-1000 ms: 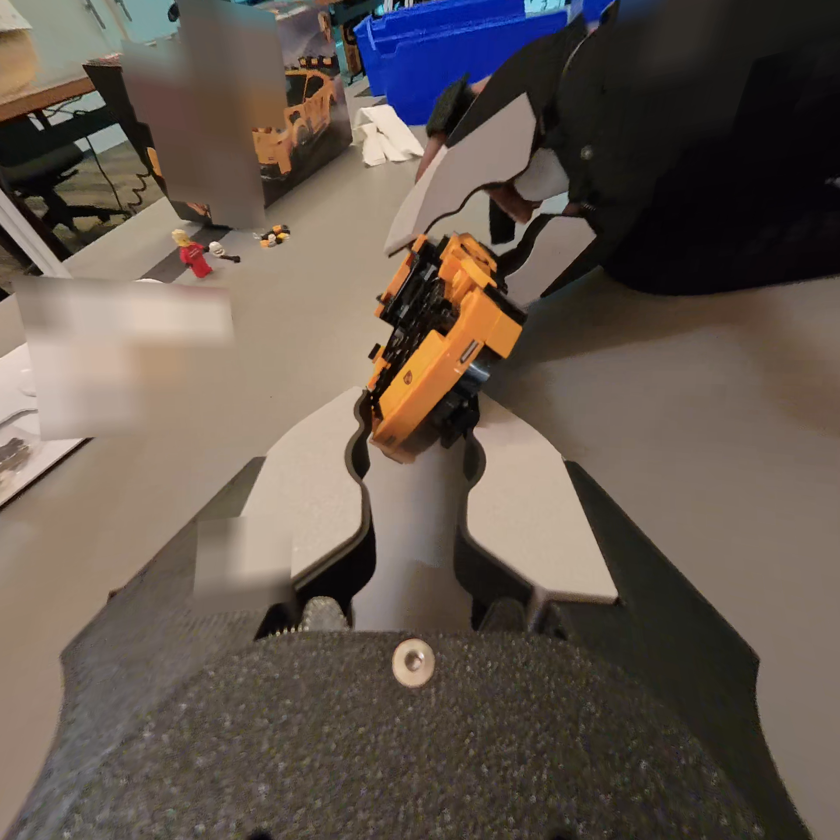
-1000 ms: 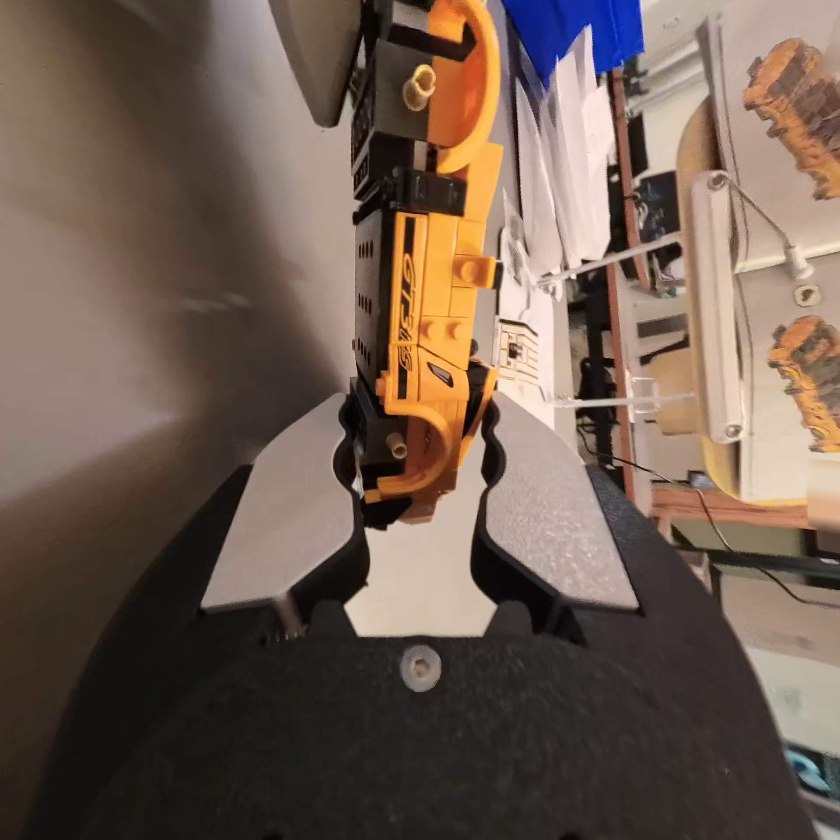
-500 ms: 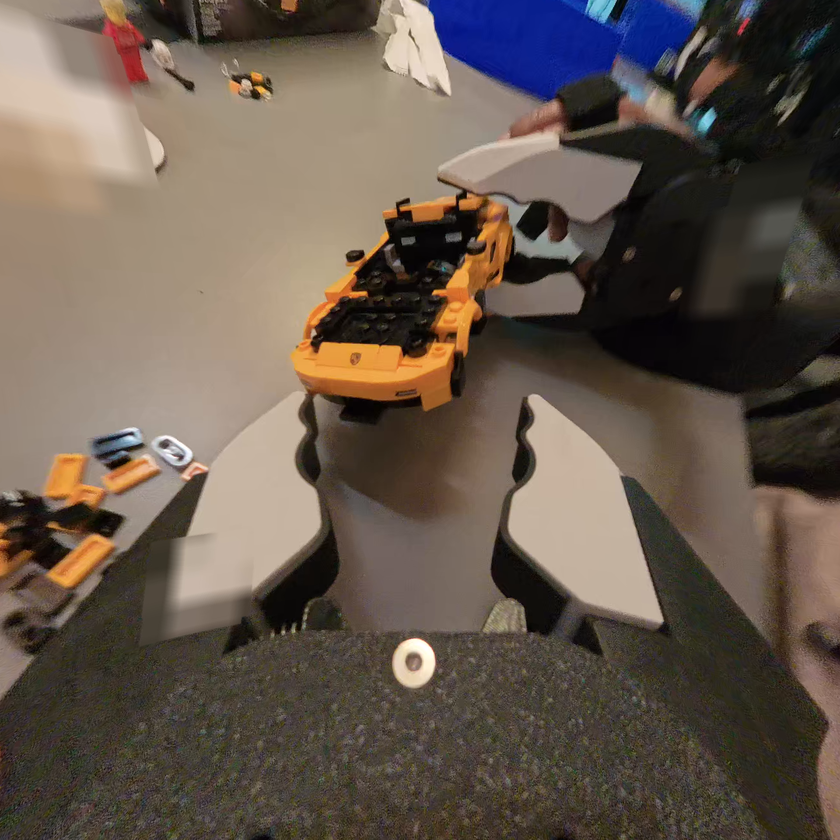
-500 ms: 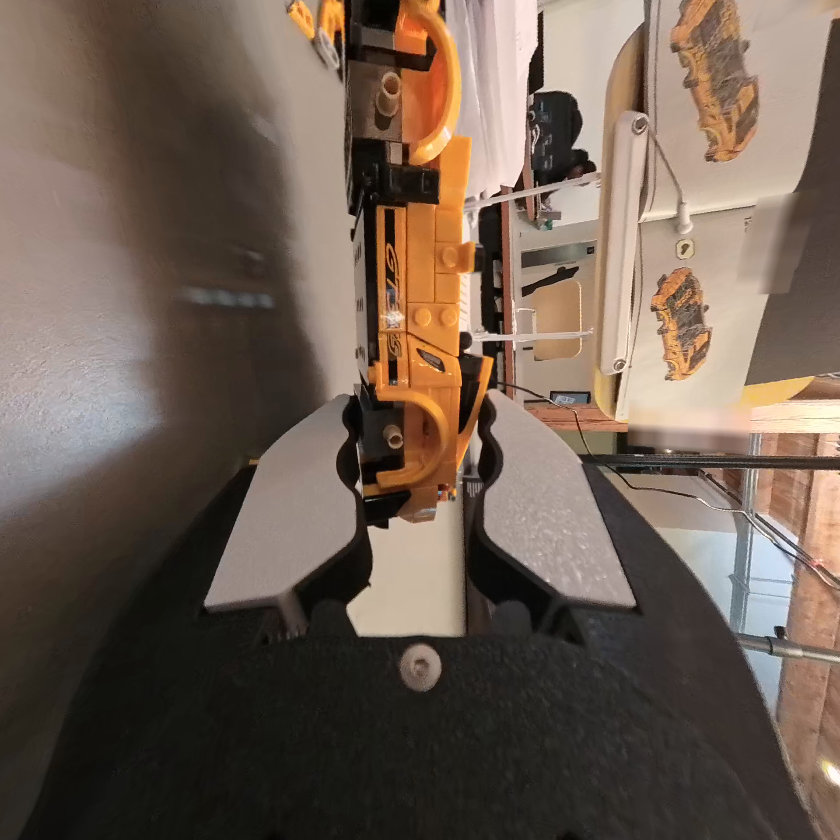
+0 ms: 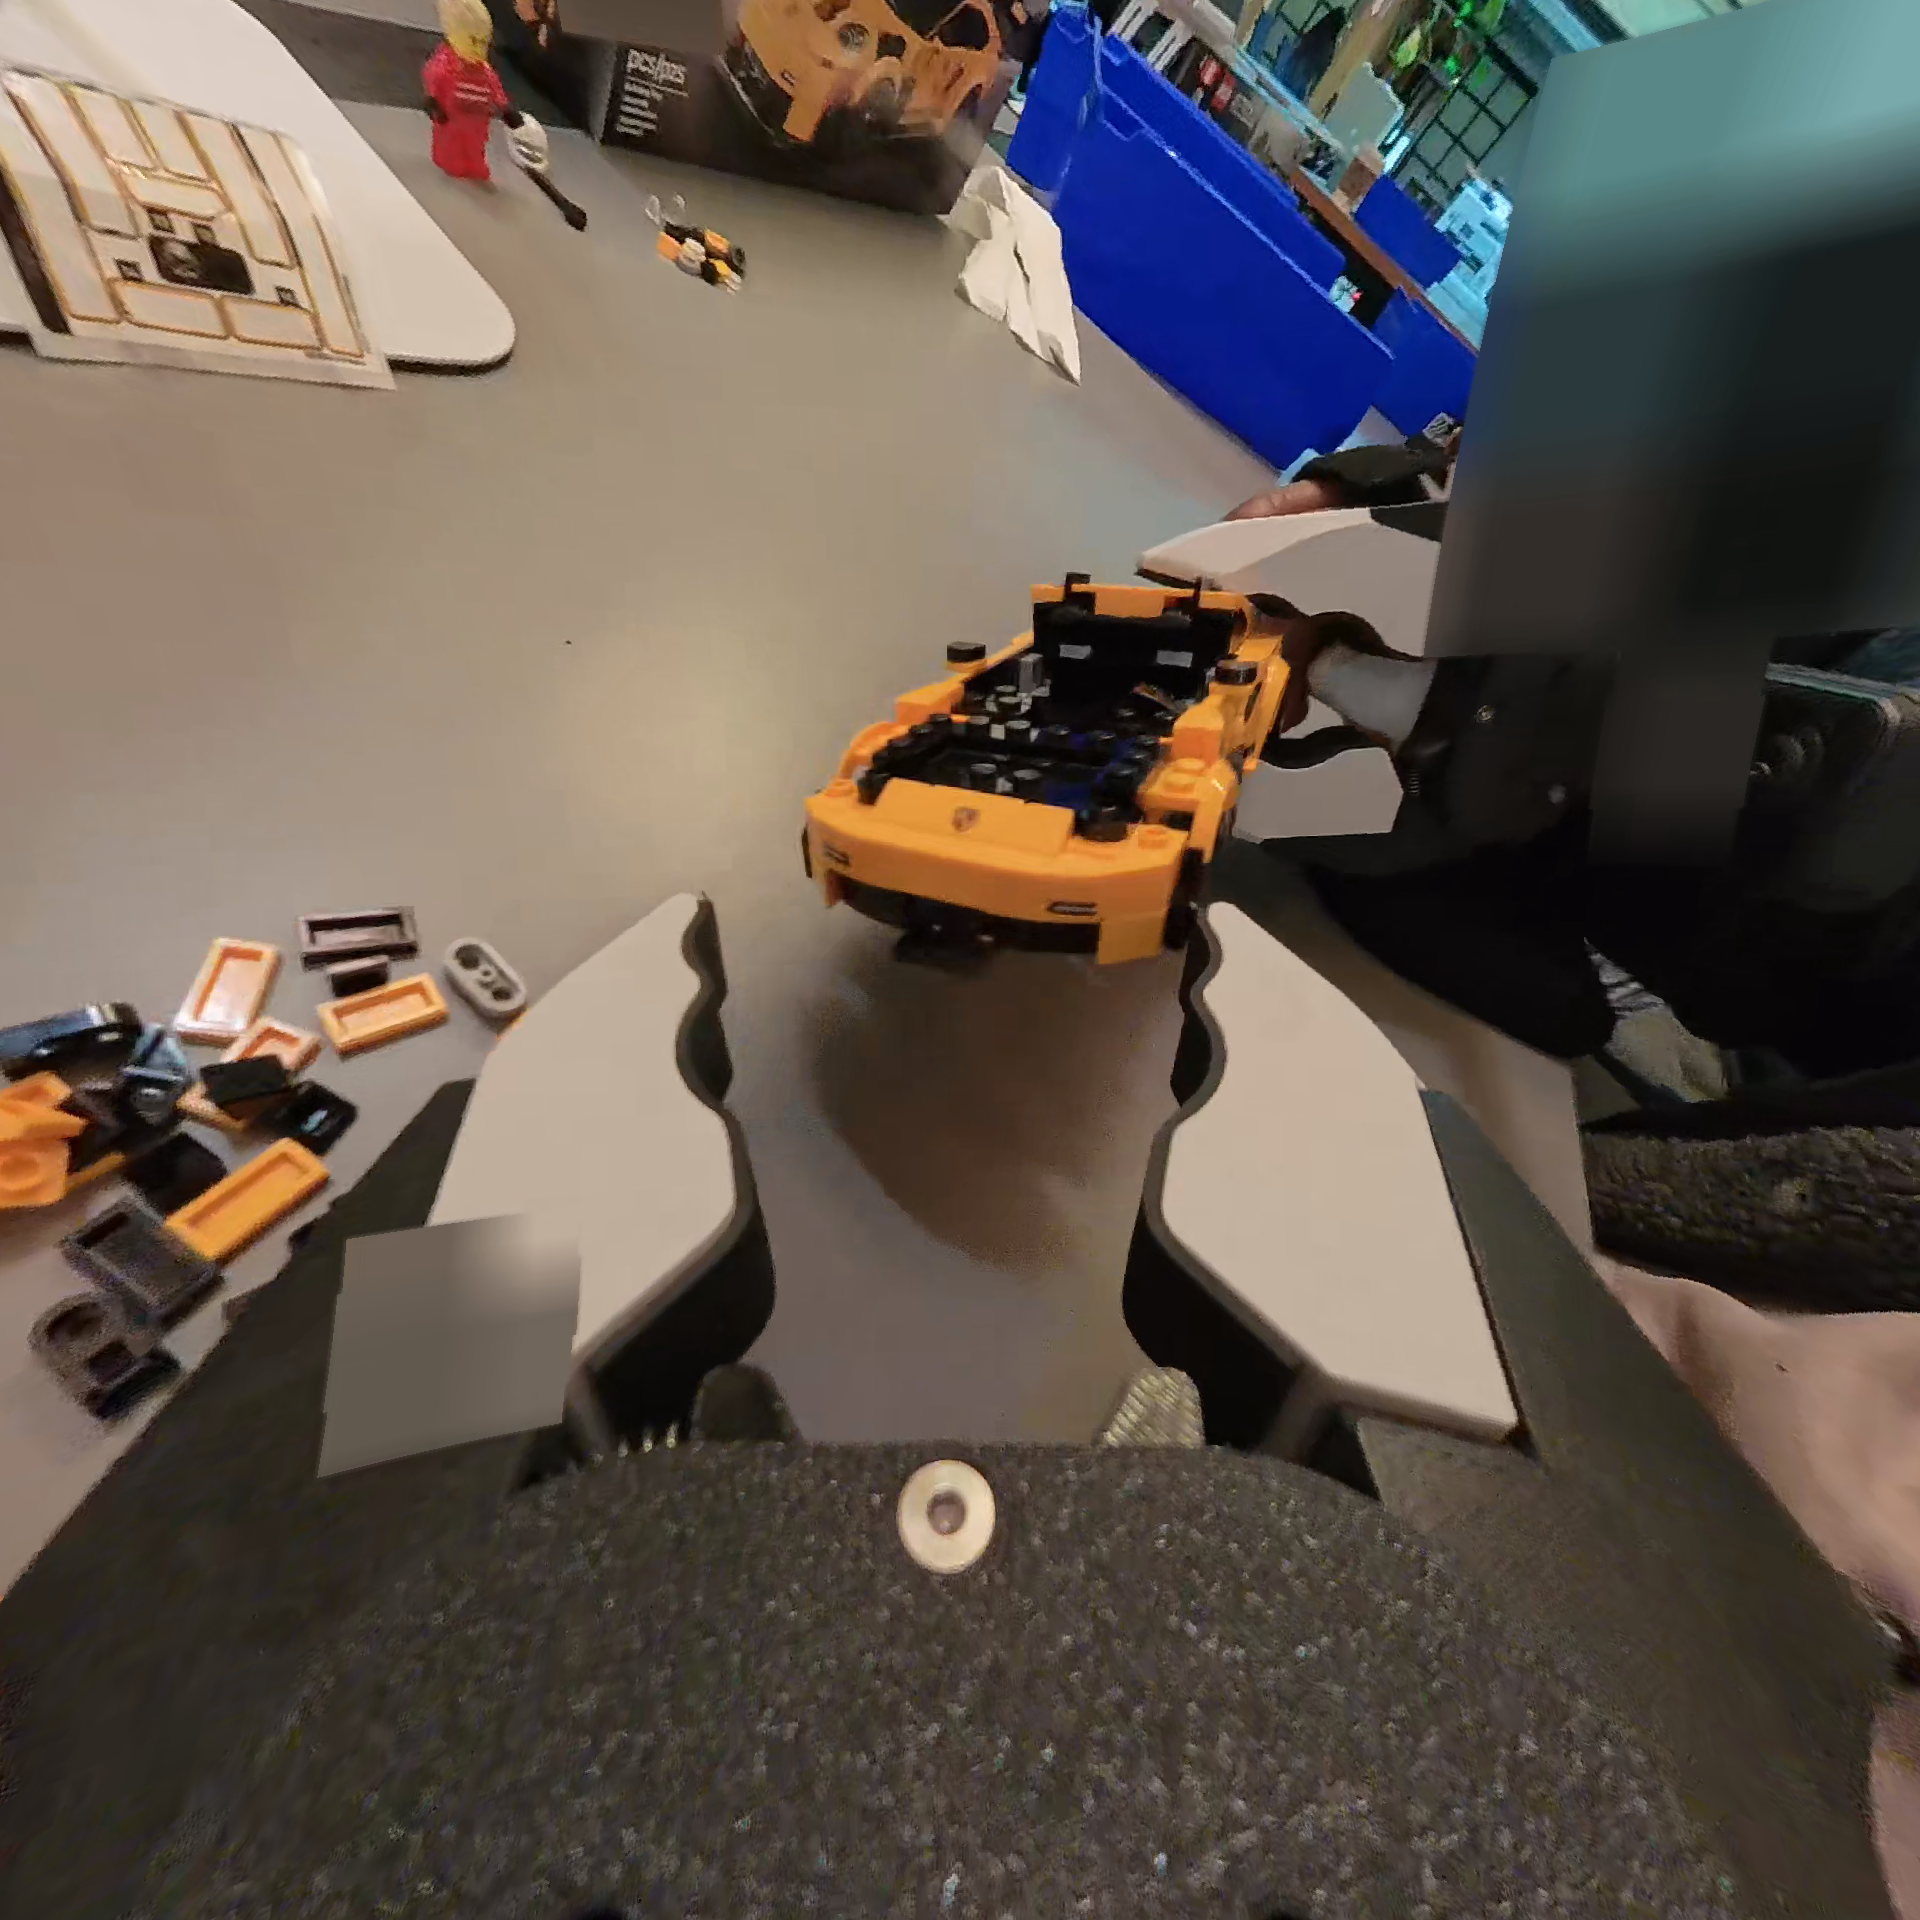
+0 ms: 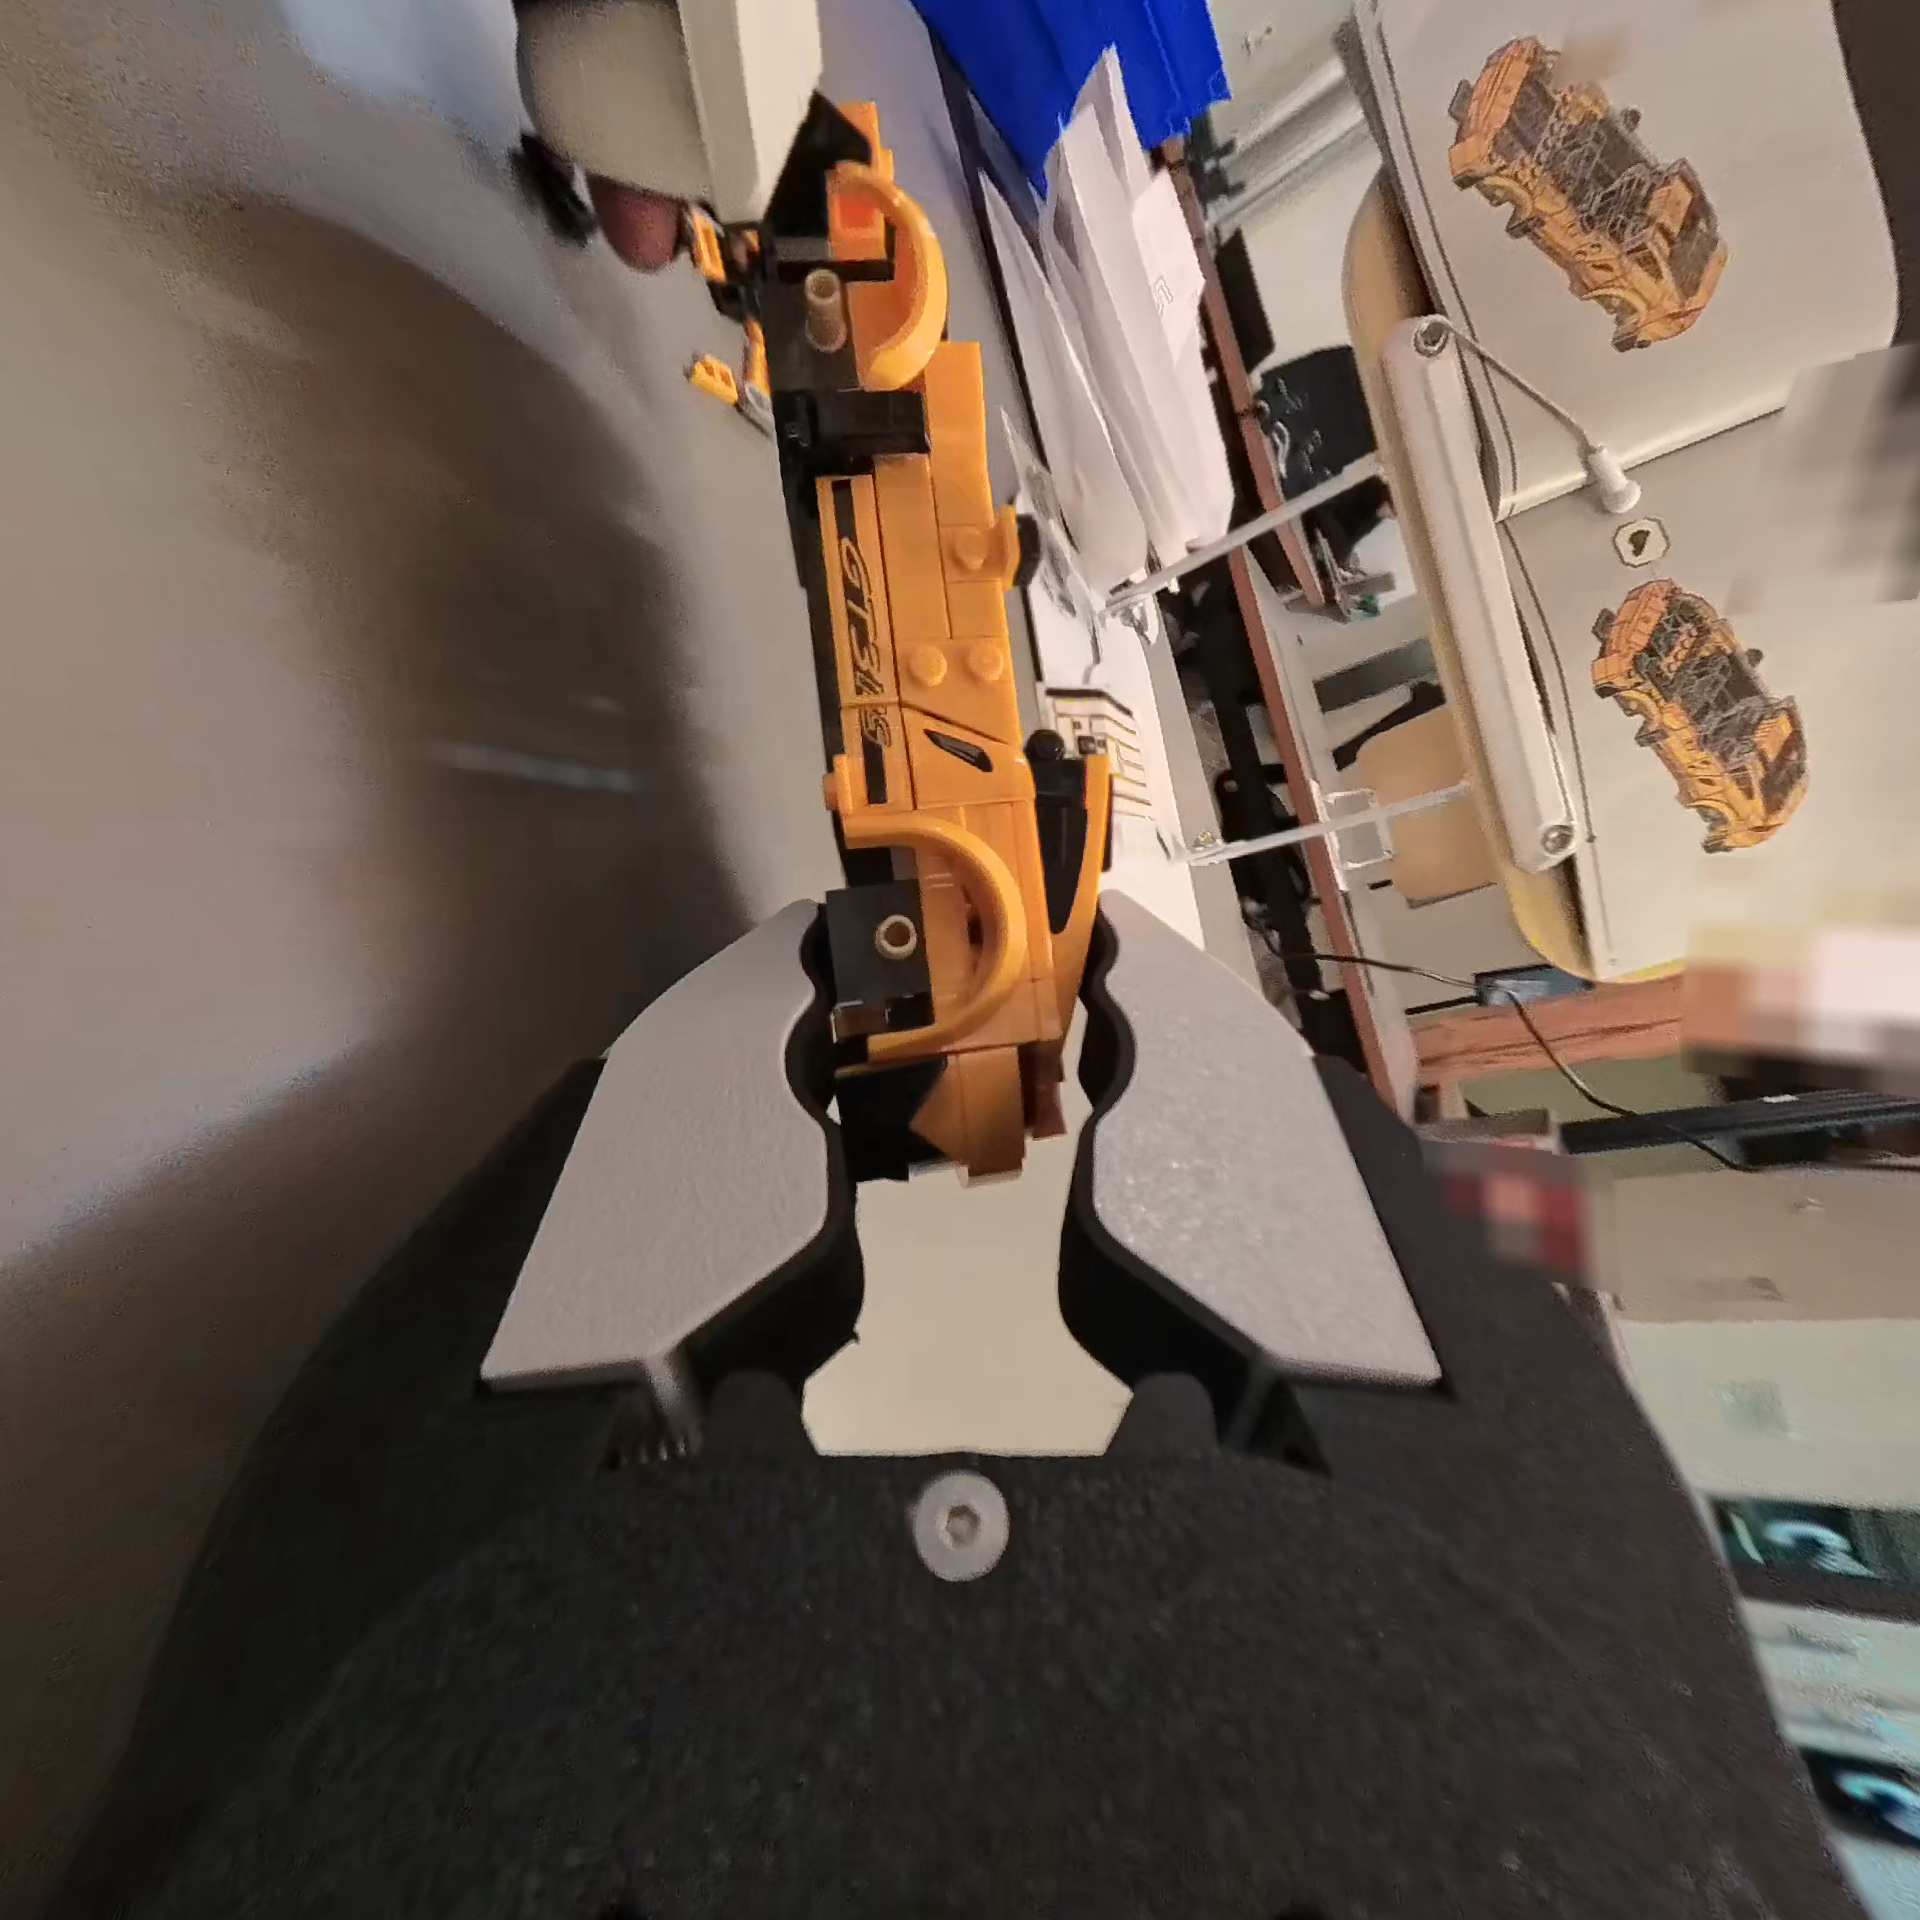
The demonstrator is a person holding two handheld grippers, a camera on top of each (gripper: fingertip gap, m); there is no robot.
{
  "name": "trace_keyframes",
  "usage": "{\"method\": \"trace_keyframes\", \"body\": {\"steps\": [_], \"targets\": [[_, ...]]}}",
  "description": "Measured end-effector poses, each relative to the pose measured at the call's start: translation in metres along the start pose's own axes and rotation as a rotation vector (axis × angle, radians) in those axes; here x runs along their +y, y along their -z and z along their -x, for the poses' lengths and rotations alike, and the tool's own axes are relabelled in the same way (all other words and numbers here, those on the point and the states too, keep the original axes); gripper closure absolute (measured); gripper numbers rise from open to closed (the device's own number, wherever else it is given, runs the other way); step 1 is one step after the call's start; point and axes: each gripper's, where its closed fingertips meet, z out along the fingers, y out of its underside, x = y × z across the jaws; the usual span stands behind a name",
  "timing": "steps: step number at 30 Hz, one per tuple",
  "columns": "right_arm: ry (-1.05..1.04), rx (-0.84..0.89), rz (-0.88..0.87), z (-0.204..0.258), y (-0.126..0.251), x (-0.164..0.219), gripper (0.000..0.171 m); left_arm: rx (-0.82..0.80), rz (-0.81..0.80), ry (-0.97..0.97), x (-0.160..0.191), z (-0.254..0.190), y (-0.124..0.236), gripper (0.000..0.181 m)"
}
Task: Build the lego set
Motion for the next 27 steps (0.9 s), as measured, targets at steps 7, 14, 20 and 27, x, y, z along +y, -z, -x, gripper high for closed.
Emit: {"method": "trace_keyframes", "body": {"steps": [7,14,20,27], "targets": [[-0.126,-0.040,-0.136,-0.002,0.008,-0.019,0.127,0.219,-0.059,-0.038,-0.009,-0.041,-0.004,0.094],[-0.313,0.025,-0.223,-0.024,0.014,-0.038,0.127,0.181,-0.353,-0.006,-0.054,-0.058,-0.003,0.099],[-0.312,0.086,-0.221,-0.030,0.012,-0.052,0.127,0.149,-0.442,0.012,-0.063,-0.067,-0.019,0.092],[-0.274,0.153,-0.295,-0.047,0.023,-0.075,0.126,0.183,-0.565,-0.110,-0.083,-0.084,0.000,0.096]]}}
